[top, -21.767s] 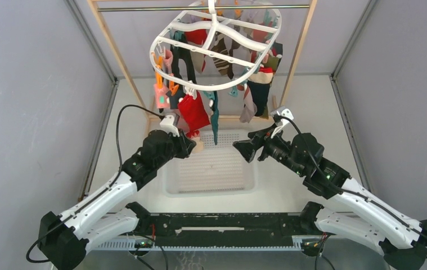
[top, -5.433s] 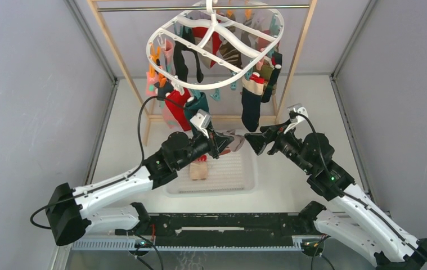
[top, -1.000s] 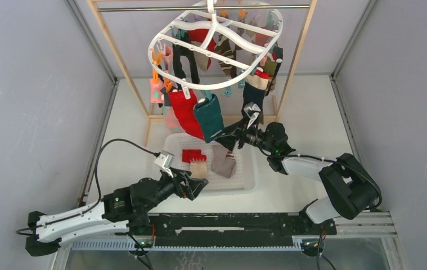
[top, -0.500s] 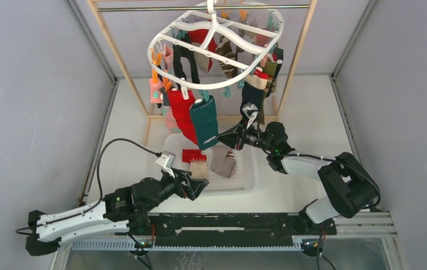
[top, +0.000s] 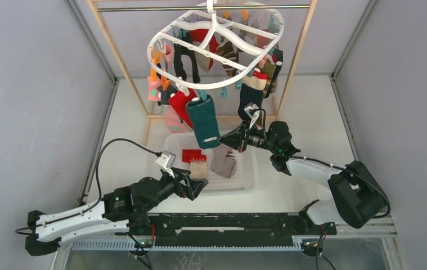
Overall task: Remove the socks clipped to the hanger
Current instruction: Remove the sock from the hanger.
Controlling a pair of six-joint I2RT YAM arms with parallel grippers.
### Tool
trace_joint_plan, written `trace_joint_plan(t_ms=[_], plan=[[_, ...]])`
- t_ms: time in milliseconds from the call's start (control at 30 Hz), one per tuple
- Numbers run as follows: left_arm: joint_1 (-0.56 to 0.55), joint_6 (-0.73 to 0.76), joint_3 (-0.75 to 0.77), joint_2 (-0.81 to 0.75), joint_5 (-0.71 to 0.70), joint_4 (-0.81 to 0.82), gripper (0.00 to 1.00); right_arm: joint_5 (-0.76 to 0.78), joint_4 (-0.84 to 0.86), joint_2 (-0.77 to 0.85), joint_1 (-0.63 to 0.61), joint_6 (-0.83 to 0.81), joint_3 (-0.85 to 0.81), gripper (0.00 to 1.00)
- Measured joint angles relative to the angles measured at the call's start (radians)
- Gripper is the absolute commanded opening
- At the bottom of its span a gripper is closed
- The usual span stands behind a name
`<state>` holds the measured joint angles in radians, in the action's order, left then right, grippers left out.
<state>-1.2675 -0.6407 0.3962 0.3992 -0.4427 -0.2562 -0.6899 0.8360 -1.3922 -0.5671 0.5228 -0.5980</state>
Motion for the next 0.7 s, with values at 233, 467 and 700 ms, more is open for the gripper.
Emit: trace_joint_plan(t_ms=[233, 467, 700], plan=[[0.000, 0.092, 0.121, 0.003, -0.037, -0.047, 1.00, 0.019, -0.119, 0.079, -0.005, -0.025, 0.000, 0.00], [0.000, 0.211, 0.285, 0.035, -0.060, -0.033, 1.00, 0.056, -0.233, 0.153, -0.002, -0.049, 0.000, 0.00], [0.010, 0.303, 0.392, 0.124, -0.052, 0.005, 1.00, 0.060, -0.319, 0.236, 0.000, -0.063, 0.000, 0.00]])
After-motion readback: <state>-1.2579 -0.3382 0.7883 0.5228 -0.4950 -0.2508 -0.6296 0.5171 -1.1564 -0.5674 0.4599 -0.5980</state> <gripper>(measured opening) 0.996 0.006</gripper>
